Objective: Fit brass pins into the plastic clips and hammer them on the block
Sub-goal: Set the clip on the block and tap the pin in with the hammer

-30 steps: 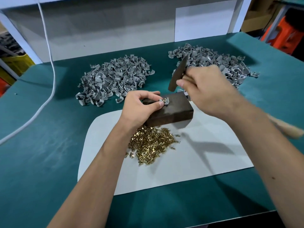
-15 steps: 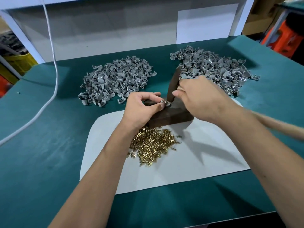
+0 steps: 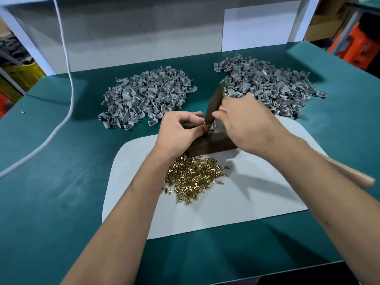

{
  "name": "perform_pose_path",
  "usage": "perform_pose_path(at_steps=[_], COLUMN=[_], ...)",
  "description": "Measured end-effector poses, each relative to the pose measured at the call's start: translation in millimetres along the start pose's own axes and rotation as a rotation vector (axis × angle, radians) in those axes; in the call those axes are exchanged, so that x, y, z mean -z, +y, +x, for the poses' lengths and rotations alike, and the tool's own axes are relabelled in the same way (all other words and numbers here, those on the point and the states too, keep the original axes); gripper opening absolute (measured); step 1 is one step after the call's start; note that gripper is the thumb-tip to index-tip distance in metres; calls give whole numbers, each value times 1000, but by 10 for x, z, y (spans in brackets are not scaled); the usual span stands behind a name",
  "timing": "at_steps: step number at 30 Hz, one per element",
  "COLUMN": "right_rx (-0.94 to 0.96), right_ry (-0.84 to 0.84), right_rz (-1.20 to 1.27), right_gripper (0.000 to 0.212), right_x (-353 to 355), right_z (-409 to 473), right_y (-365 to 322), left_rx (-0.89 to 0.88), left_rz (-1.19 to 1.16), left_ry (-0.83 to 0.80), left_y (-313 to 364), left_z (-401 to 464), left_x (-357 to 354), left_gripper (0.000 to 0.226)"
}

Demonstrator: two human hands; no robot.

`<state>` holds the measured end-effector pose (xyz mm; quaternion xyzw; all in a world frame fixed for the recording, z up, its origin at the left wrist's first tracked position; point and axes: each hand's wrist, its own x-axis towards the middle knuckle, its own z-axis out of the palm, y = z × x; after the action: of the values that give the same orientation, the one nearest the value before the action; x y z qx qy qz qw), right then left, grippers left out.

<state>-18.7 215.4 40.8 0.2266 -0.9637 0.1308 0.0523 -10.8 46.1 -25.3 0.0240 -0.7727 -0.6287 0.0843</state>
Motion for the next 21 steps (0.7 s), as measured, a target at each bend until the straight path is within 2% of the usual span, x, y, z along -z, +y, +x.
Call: perform_pose_path(at_steps=[2, 5, 6, 9, 11, 14, 18, 21], right_rx=[-12, -8, -8, -34, -51, -29, -27, -51], right_ry=[-31, 169, 172, -18, -24, 177, 2, -13], right_rz=[-33, 87, 98, 28, -21, 55, 39, 6], right_gripper=[29, 23, 23, 25, 35, 23, 19, 33], right_x=[76, 90, 56, -33, 65, 85, -55, 16], right_z=[-2, -3, -20, -50, -14, -12, -56, -31], right_y=[18, 80, 66, 70, 104, 128, 55, 131], left_rx=[-4, -12, -12, -13, -18, -19, -8, -6], left_rz=[8, 37, 34, 33, 48, 53, 27, 39], left_ry=[-4, -2, -1, 2, 5, 1, -10, -8], left_y=[3, 10, 7, 10, 10, 10, 12, 18], left_z=[-6, -4, 1, -9, -13, -9, -20, -30], left_x=[-2, -1, 1, -1, 1, 0, 6, 15], left_gripper=[12, 12, 13, 12, 11, 11, 13, 13])
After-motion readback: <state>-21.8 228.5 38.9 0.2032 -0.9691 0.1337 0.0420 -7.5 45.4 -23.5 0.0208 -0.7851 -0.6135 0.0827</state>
